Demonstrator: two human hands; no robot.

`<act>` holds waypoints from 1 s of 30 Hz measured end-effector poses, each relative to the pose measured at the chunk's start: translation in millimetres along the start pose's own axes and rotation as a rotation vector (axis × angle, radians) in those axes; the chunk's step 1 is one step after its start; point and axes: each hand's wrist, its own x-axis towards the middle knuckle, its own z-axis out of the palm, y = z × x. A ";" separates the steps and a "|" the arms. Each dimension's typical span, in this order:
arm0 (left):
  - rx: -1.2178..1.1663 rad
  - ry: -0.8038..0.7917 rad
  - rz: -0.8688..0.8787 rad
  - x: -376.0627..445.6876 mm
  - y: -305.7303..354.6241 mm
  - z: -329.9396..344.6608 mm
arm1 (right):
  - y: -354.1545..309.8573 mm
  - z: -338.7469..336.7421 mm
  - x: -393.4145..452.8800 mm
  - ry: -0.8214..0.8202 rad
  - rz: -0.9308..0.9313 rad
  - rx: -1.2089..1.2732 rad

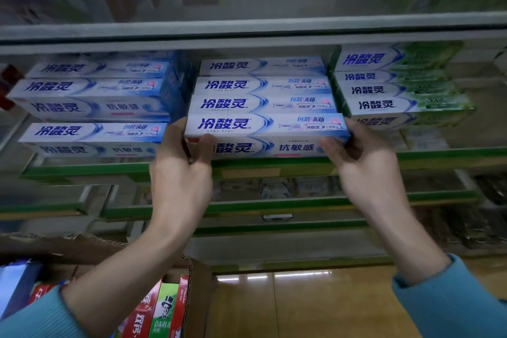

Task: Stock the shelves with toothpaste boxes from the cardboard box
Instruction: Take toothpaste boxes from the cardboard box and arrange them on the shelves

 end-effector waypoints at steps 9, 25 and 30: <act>0.110 -0.068 -0.010 9.2 -1.7 -0.3 | 4.1 4.7 2.9 0.010 0.023 -0.031; 0.158 0.010 0.128 -14.8 -1.8 -65.1 | -53.9 22.4 -42.4 0.192 0.019 -0.062; 0.124 0.129 0.121 -16.5 -30.2 -136.3 | -91.0 59.6 -77.9 0.180 -0.140 -0.061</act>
